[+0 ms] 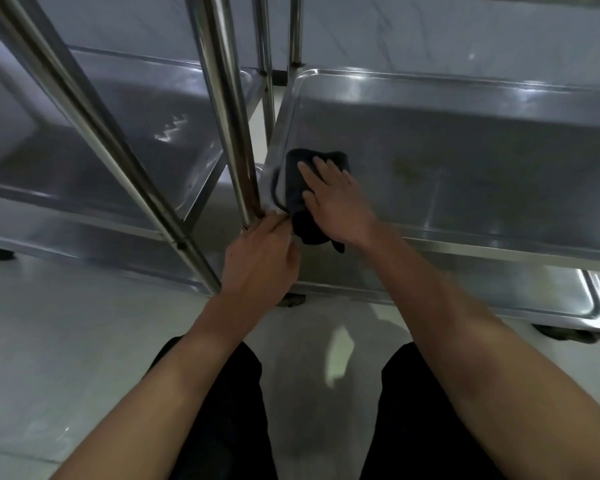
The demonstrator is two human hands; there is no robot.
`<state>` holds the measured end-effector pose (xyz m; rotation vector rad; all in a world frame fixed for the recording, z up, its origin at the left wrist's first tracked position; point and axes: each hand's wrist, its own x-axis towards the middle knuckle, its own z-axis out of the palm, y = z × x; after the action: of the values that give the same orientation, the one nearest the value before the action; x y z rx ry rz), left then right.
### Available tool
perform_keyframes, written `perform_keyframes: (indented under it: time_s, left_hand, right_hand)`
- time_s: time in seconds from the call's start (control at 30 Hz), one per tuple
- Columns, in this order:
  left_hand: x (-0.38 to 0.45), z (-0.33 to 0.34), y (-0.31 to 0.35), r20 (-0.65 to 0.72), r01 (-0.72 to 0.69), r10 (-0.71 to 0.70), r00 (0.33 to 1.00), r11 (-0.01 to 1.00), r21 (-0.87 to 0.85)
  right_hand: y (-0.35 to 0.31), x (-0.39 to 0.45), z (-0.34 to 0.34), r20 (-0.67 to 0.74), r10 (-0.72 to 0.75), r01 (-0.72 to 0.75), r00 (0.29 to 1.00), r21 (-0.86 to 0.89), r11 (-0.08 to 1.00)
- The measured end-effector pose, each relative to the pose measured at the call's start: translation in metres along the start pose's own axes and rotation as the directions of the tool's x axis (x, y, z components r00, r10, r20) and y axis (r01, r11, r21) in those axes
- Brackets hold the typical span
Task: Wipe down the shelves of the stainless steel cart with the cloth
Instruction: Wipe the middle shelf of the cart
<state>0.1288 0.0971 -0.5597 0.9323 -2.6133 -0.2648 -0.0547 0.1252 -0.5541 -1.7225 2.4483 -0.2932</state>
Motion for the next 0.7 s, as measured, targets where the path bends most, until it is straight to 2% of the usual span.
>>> perform_keyframes:
  time_s: [0.2, 0.37, 0.53, 0.7]
  left_hand:
    - [0.0, -0.005, 0.004, -0.001, 0.079, -0.079, 0.997, 0.993, -0.085]
    - [-0.005, -0.004, 0.011, -0.019, 0.113, -0.114, 0.993, 0.992, -0.058]
    - [-0.005, -0.002, 0.015, -0.007, 0.076, -0.076, 0.997, 0.997, 0.021]
    - [0.006, 0.004, 0.028, 0.033, -0.043, 0.038, 0.999, 0.988, 0.146]
  right_hand:
    - [-0.014, 0.027, 0.0, 0.067, -0.057, 0.058, 0.996, -0.02, 0.998]
    - [-0.011, 0.018, 0.002, 0.015, -0.097, 0.098, 0.995, -0.037, 0.995]
    - [0.006, -0.009, -0.002, -0.015, -0.015, 0.015, 1.0, -0.018, 1.0]
    - [0.045, -0.041, -0.01, -0.082, 0.072, -0.073, 0.994, -0.018, 0.997]
